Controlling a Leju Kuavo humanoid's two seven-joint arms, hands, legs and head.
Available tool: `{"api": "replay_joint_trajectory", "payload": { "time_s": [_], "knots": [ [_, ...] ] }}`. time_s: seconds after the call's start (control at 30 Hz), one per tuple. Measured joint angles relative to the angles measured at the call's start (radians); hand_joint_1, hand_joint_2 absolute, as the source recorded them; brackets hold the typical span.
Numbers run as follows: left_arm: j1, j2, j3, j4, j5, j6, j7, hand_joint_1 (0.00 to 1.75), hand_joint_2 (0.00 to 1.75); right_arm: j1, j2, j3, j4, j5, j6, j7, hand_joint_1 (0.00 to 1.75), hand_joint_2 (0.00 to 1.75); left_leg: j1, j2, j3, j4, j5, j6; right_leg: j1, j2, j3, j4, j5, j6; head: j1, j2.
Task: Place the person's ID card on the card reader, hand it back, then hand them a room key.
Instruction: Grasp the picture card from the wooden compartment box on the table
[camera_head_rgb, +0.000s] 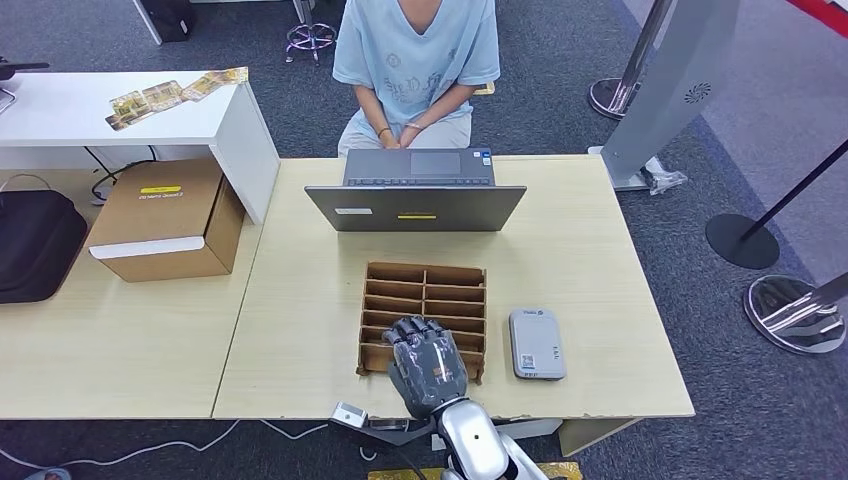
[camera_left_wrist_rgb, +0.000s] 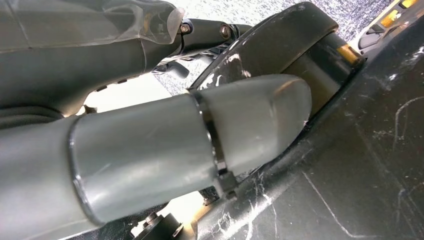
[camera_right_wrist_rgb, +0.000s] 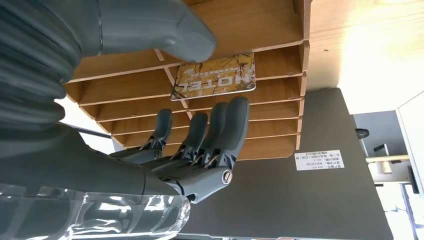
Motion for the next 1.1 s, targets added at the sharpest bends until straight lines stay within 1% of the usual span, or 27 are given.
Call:
{"api": "replay_joint_trajectory", "payload": {
  "time_s": [0.1,0.23,0.37,0.43,0.77,0.87,1.1],
  "knots": [
    [0.000,0.000,-0.001,0.000,0.001,-0.001,0.000,0.00,0.00,0.000,0.000,0.000,0.003,-0.001,-0.001,-0.001,0.92,1.75,0.000,0.000,0.000,0.000,0.000,0.000,0.000,0.000,0.000,0.000,0.000,0.000,0.000,0.000],
    [-0.001,0.000,-0.002,0.000,0.001,-0.002,0.000,0.00,0.00,-0.002,0.002,0.001,0.013,-0.002,-0.008,-0.001,0.97,1.75,0.000,0.000,0.000,0.000,0.000,0.000,0.000,0.000,0.000,0.000,0.000,0.000,0.000,0.000],
    [-0.001,0.000,-0.004,0.000,0.000,-0.002,0.003,0.00,0.00,-0.006,0.006,0.002,0.022,-0.004,-0.012,-0.001,1.16,1.75,0.000,0.000,0.000,0.000,0.000,0.000,0.000,0.000,0.000,0.000,0.000,0.000,0.000,0.000],
    [-0.002,0.000,-0.004,0.000,0.000,-0.003,0.006,0.00,0.00,-0.008,0.007,0.003,0.027,-0.006,-0.015,-0.003,1.18,1.75,0.000,0.000,0.000,0.000,0.000,0.000,0.000,0.000,0.000,0.000,0.000,0.000,0.000,0.000],
    [-0.004,0.002,-0.004,0.000,0.000,-0.013,0.009,0.00,0.00,-0.016,0.009,0.009,0.035,-0.017,-0.014,-0.008,1.46,1.75,0.000,0.000,0.000,0.000,0.000,0.000,0.000,0.000,0.000,0.000,0.000,0.000,0.000,0.000],
    [-0.005,0.002,-0.004,0.000,-0.001,-0.018,0.009,0.00,0.00,-0.020,0.009,0.009,0.035,-0.017,-0.013,-0.008,1.49,1.75,0.000,0.000,0.000,0.000,0.000,0.000,0.000,0.000,0.000,0.000,0.000,0.000,0.000,0.000],
    [-0.005,0.003,-0.004,0.000,-0.001,-0.020,0.009,0.00,0.00,-0.025,0.009,0.011,0.039,-0.017,-0.017,-0.008,1.47,1.75,0.000,0.000,0.000,0.000,0.000,0.000,0.000,0.000,0.000,0.000,0.000,0.000,0.000,0.000]
  ]
}}
